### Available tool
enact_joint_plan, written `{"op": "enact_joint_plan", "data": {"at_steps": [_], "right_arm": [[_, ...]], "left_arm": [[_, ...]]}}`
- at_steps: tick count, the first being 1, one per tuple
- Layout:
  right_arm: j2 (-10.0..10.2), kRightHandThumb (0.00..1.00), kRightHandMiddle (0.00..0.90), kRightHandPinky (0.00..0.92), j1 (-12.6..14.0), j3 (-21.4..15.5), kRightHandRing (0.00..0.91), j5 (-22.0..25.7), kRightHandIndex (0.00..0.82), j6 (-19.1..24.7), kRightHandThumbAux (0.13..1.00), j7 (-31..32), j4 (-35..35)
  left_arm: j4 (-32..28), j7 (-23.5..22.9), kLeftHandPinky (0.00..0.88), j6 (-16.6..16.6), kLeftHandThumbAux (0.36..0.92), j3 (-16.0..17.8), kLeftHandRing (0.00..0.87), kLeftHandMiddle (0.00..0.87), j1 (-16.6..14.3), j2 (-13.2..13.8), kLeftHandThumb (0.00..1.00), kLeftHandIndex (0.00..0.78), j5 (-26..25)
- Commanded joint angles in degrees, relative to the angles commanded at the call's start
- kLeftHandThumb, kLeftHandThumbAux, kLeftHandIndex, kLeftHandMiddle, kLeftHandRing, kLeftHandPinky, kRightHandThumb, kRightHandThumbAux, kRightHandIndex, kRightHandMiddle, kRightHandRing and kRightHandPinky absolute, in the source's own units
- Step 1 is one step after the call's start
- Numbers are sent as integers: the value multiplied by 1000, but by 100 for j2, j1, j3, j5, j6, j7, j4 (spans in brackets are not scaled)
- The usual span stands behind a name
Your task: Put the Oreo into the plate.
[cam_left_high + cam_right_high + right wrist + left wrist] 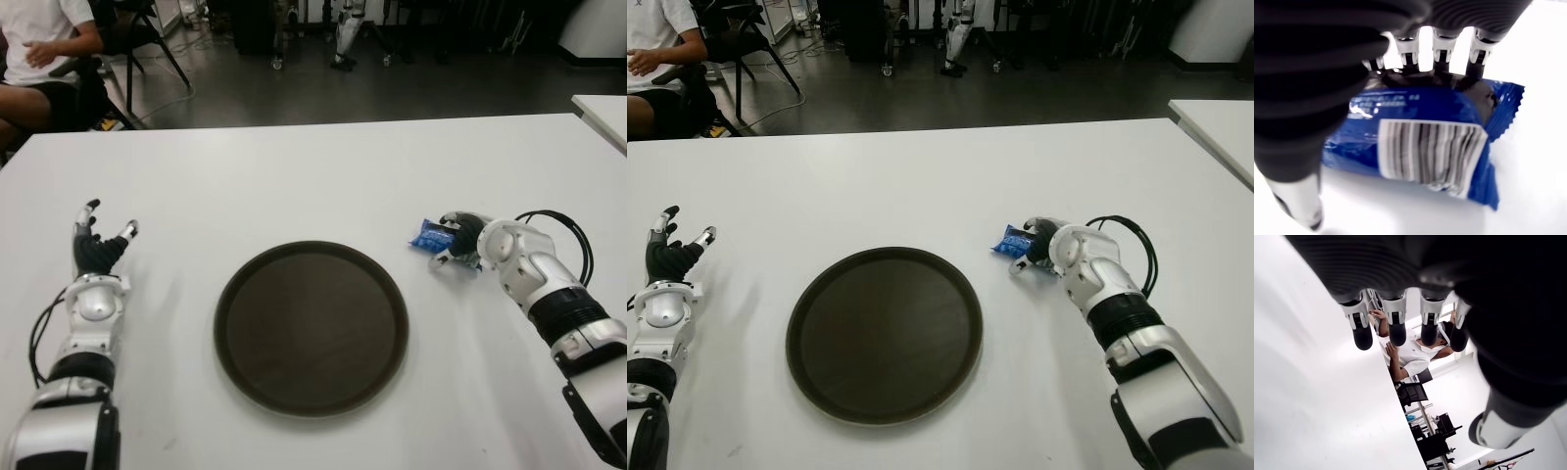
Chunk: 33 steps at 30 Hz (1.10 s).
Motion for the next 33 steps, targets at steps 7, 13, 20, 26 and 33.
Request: {"op": "enact_joint_plan", "data": {"at_steps": [7,13,20,26,33], "right_arm": [[18,568,127,99,-66,4,122,-22,355,-569,747,-564,481],[25,674,111,112,-118,63,114,-71,407,-802,738,-734,693],[-14,686,101,120,-134,125,112,-88,413,-941,737,-822,722],[-45,686,95,131,-116,111,114,-76,413,-1057,738,-952,713],[-50,685,108,156,-116,82,138,-78,413,-1053,738,-1049,725]], "left_arm": [[-4,15,0,-19,733,-24,0,0,17,19,0,0,36],[-11,96,0,3,713,-86,0,0,32,41,0,1,145],[-13,64,0,-61,729,-43,0,0,36,17,0,1,95],[-27,58,4,-82,731,-40,0,0,47,14,0,0,89],[-34,102,0,-75,730,-4,0,0,49,-8,0,0,55]]}}
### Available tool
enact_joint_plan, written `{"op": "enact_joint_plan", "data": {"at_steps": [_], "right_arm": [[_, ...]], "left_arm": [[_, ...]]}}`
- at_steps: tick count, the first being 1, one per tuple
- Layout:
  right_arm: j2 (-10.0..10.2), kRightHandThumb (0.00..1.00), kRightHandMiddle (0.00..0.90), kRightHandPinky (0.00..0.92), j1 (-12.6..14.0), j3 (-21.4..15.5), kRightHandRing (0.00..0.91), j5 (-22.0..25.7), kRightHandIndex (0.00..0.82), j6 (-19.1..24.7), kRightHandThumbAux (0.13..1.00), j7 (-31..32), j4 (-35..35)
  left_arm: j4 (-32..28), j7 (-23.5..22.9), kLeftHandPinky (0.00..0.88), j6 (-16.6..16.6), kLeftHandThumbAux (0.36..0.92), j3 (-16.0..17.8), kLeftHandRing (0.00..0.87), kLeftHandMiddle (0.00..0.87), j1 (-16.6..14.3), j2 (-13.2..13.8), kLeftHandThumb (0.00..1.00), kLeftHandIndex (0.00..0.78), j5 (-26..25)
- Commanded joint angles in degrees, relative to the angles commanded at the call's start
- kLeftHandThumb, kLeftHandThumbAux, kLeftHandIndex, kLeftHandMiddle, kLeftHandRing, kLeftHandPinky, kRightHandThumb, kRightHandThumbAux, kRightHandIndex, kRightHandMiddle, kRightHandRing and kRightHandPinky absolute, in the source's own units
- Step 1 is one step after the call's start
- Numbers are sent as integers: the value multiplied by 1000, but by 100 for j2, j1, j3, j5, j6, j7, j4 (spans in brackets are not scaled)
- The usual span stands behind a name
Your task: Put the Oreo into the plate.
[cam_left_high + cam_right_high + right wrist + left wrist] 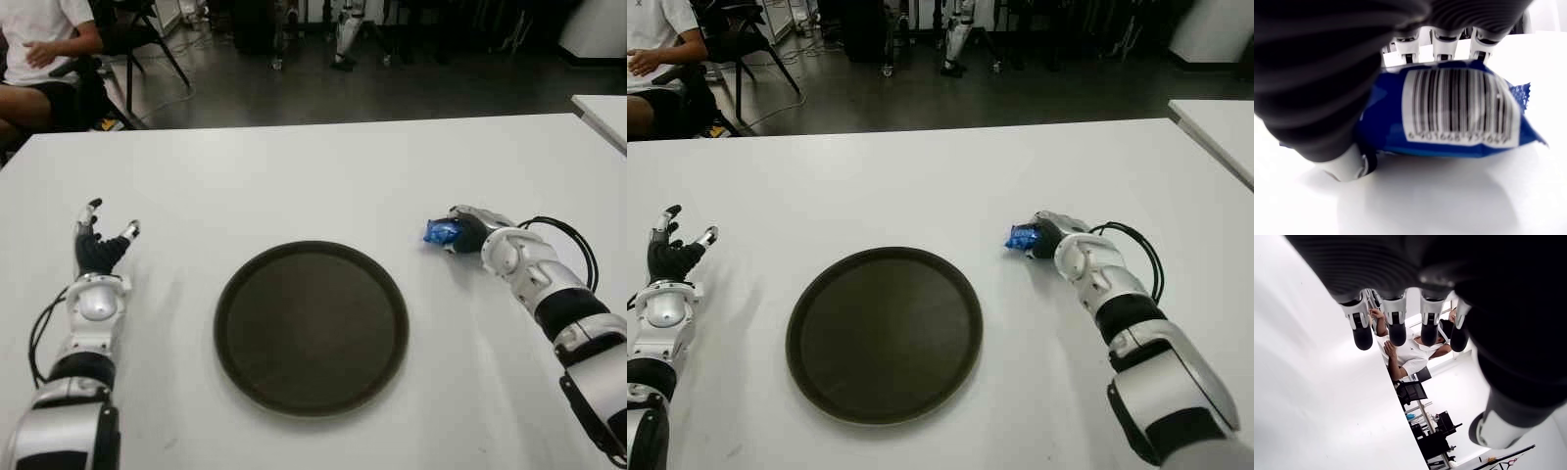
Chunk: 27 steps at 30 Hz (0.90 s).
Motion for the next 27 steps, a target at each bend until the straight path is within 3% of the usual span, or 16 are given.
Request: {"op": "enact_joint_plan", "data": {"at_steps": [27], "right_arm": [[-2,686,90,180,23,-140,147,114,413,96,738,-83,-44]], "left_arm": [[-77,-30,2,61,699,3,0,0,6,-38,0,0,-1]]}}
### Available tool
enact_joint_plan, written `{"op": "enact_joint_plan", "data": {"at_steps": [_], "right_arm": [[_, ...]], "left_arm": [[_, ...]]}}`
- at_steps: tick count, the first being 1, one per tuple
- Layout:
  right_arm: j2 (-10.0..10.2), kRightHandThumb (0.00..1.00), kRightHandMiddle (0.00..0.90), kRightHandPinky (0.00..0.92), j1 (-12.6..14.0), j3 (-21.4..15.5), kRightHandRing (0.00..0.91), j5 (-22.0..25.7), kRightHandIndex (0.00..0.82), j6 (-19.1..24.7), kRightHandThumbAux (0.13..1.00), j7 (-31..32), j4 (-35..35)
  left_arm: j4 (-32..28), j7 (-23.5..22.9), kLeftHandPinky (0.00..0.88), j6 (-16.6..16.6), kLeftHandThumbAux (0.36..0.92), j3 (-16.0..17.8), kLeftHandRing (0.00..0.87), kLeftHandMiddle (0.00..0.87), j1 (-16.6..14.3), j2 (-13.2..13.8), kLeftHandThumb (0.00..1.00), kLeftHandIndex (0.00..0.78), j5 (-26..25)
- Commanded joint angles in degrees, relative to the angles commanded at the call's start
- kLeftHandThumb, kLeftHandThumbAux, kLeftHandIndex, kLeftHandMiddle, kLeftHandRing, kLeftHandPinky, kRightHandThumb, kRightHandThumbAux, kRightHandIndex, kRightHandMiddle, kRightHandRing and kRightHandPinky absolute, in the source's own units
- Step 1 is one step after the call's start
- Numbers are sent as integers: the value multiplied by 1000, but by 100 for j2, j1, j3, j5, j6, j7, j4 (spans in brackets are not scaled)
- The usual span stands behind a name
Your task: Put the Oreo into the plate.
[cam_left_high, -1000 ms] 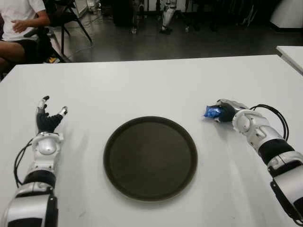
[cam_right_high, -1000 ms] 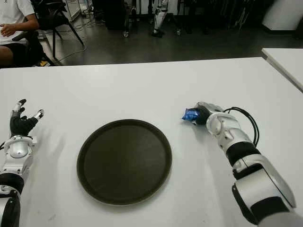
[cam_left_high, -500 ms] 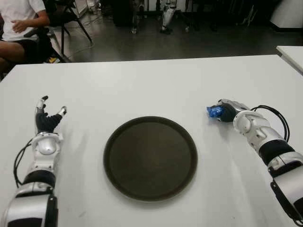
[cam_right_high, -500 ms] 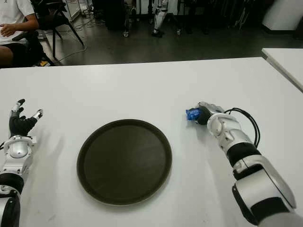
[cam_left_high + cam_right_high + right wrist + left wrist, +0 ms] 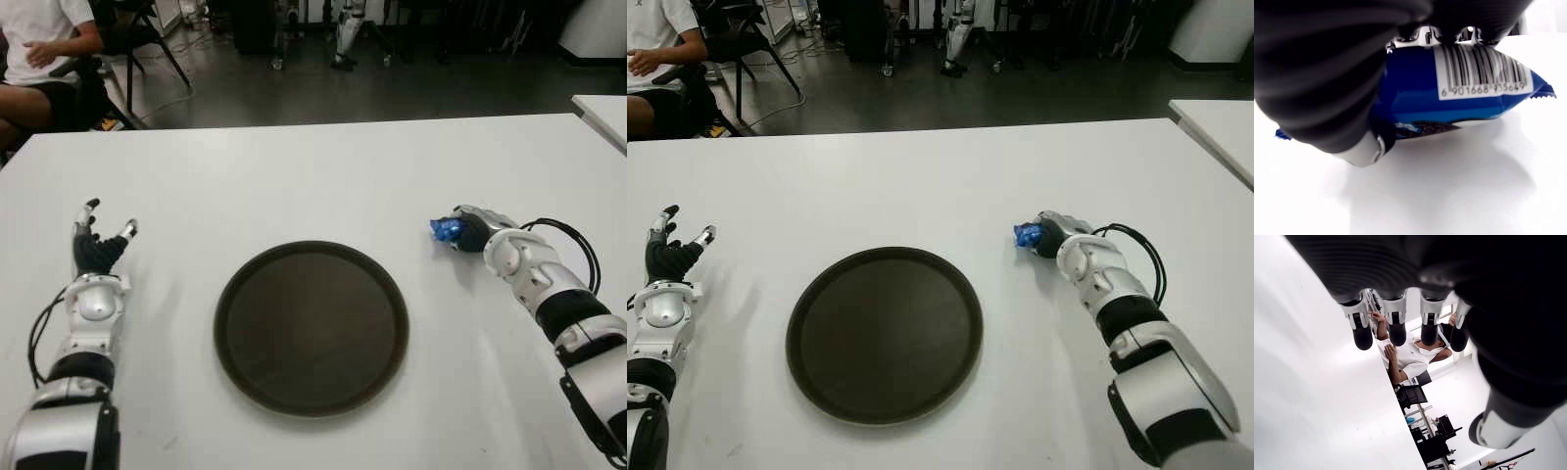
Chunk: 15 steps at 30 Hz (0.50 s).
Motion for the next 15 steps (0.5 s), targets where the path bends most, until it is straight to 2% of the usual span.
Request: {"op": "enact_joint_plan", "data": {"at_steps": [15], "right_arm": [[60,687,91,178,88,-136,142,49,413,-80,737,-570,-44]], "left_arm": [[84,8,0,-21,735,7,0,0,-21,31,0,0,18]]}}
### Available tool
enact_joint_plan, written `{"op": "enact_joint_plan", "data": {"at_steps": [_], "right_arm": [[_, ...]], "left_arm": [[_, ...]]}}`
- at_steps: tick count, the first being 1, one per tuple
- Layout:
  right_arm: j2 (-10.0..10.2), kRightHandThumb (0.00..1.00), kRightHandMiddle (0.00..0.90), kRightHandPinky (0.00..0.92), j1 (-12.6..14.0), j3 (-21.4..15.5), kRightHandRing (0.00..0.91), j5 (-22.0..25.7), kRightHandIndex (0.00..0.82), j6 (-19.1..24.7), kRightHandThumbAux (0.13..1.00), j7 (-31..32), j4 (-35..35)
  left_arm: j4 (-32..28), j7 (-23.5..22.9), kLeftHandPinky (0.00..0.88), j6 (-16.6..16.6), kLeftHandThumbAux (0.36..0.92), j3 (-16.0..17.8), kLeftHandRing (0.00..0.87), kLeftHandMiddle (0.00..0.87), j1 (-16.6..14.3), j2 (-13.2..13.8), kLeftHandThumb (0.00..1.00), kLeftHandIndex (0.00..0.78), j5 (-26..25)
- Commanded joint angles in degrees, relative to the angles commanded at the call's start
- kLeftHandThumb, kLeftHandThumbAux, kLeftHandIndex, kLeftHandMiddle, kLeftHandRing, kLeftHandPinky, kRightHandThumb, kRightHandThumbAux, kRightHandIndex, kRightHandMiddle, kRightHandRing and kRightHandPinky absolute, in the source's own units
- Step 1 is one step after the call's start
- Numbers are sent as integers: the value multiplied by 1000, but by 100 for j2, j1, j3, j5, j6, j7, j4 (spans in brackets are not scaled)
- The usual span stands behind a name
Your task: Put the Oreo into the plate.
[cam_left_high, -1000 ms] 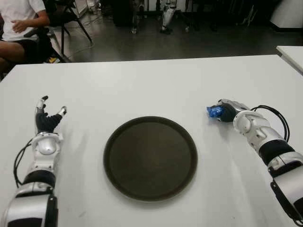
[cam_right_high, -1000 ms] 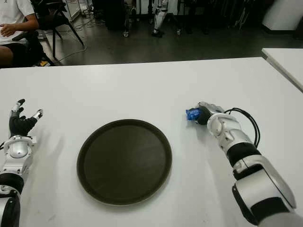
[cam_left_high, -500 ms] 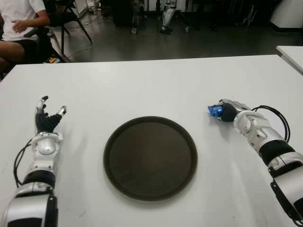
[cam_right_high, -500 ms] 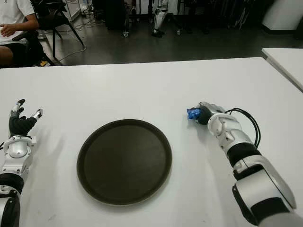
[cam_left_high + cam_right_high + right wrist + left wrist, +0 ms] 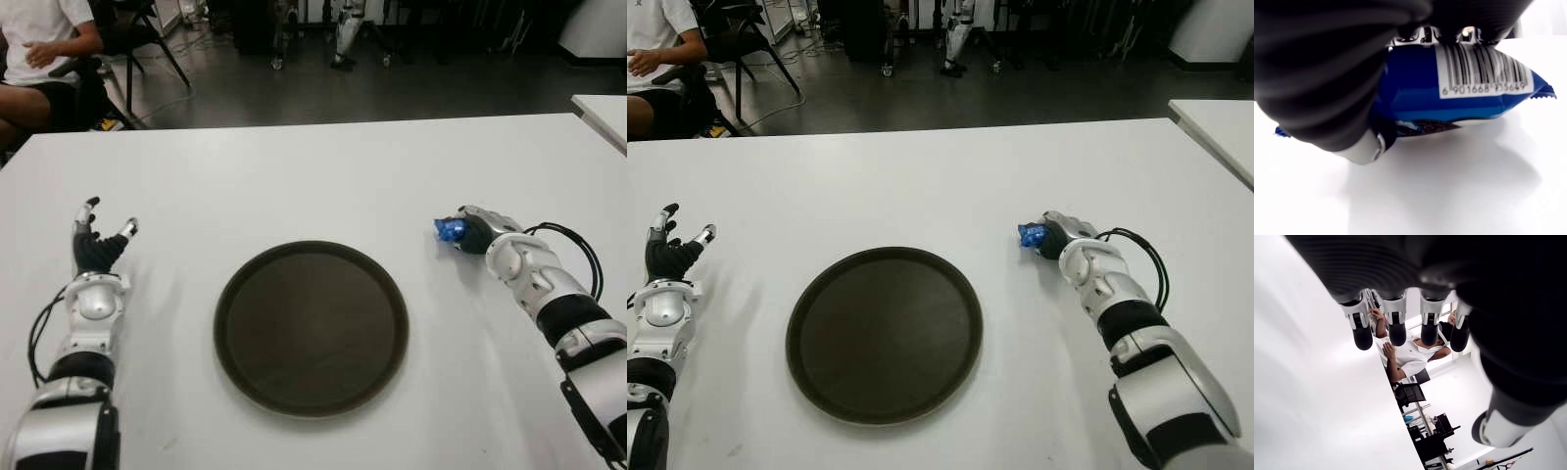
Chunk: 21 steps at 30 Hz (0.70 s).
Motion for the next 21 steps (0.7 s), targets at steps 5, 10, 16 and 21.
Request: {"op": "enact_joint_plan", "data": {"at_steps": [5,10,16,21], "right_arm": [[31,687,98,186,40,-73,148,3,412,-102,737,-328,18],[110,688,107,194,92,-189,156,28,412,-284,738,-961,41],[230,687,228,347,171,-447,283,211,414,-600,738,-1599,93],[375,691,470,542,204,-653,502,374,421,-828,733,-2122,170]], "left_arm": [[-1,-12,0,-14,735,-7,0,0,6,2,0,0,6],[5,-47,0,-40,739,4,0,0,6,2,0,0,-13],[10,-45,0,-64,741,-1,0,0,12,-3,0,0,-8],[37,-52,0,-46,733,-8,0,0,-5,6,0,0,-1]]}}
